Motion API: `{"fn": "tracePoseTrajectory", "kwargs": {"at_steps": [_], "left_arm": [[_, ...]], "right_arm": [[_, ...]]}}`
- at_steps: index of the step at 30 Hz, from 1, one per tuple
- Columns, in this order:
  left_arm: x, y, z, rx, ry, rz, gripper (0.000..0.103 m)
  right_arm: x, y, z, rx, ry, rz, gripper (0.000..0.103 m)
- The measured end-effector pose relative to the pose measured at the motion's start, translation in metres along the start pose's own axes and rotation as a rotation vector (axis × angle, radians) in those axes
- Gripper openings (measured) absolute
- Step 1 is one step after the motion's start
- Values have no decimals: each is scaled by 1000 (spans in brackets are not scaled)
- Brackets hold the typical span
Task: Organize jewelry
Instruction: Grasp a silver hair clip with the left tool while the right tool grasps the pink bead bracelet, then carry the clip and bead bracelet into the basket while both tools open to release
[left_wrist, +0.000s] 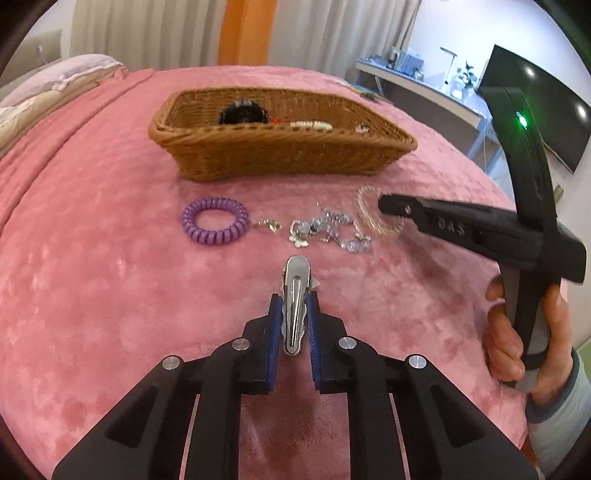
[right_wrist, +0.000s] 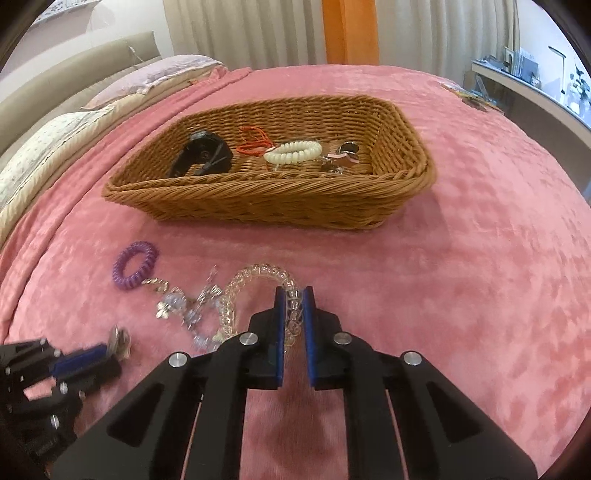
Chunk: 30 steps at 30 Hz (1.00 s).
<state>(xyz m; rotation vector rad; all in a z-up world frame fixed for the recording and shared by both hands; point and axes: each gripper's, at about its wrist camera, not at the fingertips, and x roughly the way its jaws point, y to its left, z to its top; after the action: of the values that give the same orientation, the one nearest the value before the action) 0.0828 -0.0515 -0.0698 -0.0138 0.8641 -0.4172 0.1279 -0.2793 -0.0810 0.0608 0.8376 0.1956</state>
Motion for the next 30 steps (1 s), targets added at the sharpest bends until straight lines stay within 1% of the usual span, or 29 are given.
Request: {"fn": "tracePoseTrajectory", "kwargs": {"at_steps": [6,9,11,12,14,16,17,19,22,24,25,27,29,30], "left_arm": [[-17,2,7,-34,-47,-28,12],[-34,-3,16,-24,-96,-42,12],[-44,-6,27,-18,-130,-46,12],[-51,-8,37,-17,-159,-52,12],[-58,-9,51,-13,-190,-59,12],[-59,-10,73,-14,-202,-93,12],[-57,-11,84,-13,-210,-95,12],[-48,-12,103,-7,-220,-84,12],[-26,-9,130,-23,-213,-81,12],[1,-1,148,-47,-184,-76,12],[10,4,152,-60,-169,-83,12],[35,12,161,-83,-141,-96,12],[56,12,164,-67,-126,-70,12],[61,12,161,-50,-126,-58,12]], "right_arm": [[-33,0,-7,5,-42,29,7],[-57,2,-1,1,-84,38,7],[-78,4,10,-12,-132,31,7],[-85,5,15,-16,-149,29,7],[-99,6,33,-28,-194,25,7],[-106,7,49,-38,-224,9,7],[-105,6,60,-42,-236,-2,7],[-97,2,81,-36,-240,-14,7],[-73,-5,103,-13,-223,-10,7],[-49,-11,113,-13,-197,-12,7],[-34,-14,118,-10,-175,5,7],[-13,-16,119,-4,-153,-3,7],[11,-22,122,16,-128,-6,7],[19,-25,123,27,-117,-3,7]]}}
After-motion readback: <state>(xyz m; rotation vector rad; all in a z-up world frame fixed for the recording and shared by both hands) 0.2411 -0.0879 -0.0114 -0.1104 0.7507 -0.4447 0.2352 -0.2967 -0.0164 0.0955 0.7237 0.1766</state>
